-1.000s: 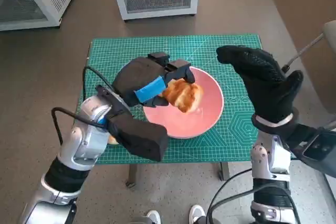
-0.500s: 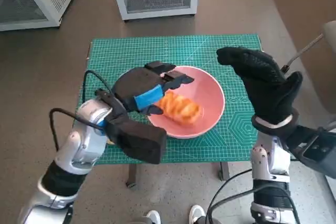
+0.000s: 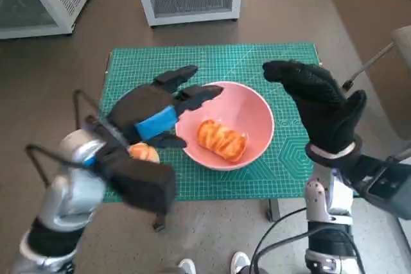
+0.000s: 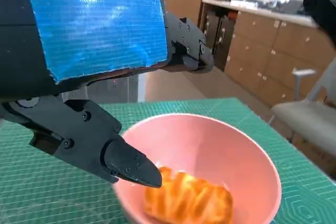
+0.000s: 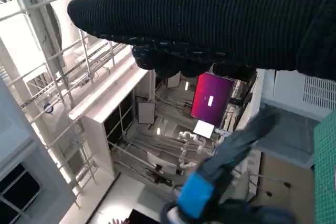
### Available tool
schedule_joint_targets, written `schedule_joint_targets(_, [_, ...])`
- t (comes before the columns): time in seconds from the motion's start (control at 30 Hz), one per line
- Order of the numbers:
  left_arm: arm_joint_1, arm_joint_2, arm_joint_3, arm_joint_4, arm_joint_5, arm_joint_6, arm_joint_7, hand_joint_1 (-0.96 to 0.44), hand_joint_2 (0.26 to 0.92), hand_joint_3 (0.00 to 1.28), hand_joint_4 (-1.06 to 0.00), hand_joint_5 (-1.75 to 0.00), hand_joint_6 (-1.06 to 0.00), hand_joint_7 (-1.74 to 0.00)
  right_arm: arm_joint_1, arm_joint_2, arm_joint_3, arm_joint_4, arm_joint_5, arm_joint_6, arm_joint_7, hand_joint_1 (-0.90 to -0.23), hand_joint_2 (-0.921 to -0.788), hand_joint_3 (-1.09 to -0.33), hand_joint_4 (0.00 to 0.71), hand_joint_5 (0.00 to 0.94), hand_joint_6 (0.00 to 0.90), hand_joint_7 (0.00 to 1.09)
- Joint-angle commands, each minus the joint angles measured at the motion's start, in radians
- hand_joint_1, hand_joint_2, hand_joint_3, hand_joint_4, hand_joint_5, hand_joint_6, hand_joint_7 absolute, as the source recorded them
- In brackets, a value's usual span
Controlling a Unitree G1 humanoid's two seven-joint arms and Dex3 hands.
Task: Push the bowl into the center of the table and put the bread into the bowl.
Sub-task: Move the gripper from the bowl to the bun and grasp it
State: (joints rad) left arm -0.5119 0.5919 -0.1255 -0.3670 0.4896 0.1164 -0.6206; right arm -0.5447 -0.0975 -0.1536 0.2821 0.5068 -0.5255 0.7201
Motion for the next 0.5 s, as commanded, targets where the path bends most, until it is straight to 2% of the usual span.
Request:
schedule_joint_targets(0.03, [0.046,0.072,0.089,-0.101,-0.029,0.039,-0.046,-0.41,0.769,0.00,-0.07,-0.02,-0.27,-0.10,0.022,0.002,0.000,0.006,-0.003,0.005,0.003,-0.536,-0.921,-0.512,0.364,0.001,0.054,0.73])
schedule_joint_targets(0.3, [0.149,0.159,0.188,-0.204,-0.033,0.139,-0.109,-0.35,0.746,0.00,-0.11,-0.02,-0.29,-0.09,0.018,0.005,0.001,0.013,0.003,0.009,0.007,-0.539,-0.921,-0.513,0.363,0.001,0.051,0.74])
schedule_joint_targets(0.5, [0.232,0.191,0.234,-0.229,-0.049,0.168,-0.128,-0.29,0.731,0.00,-0.12,-0.01,-0.29,-0.07,0.010,0.010,0.004,0.021,0.001,0.013,0.004,-0.541,-0.921,-0.516,0.362,0.000,0.046,0.74])
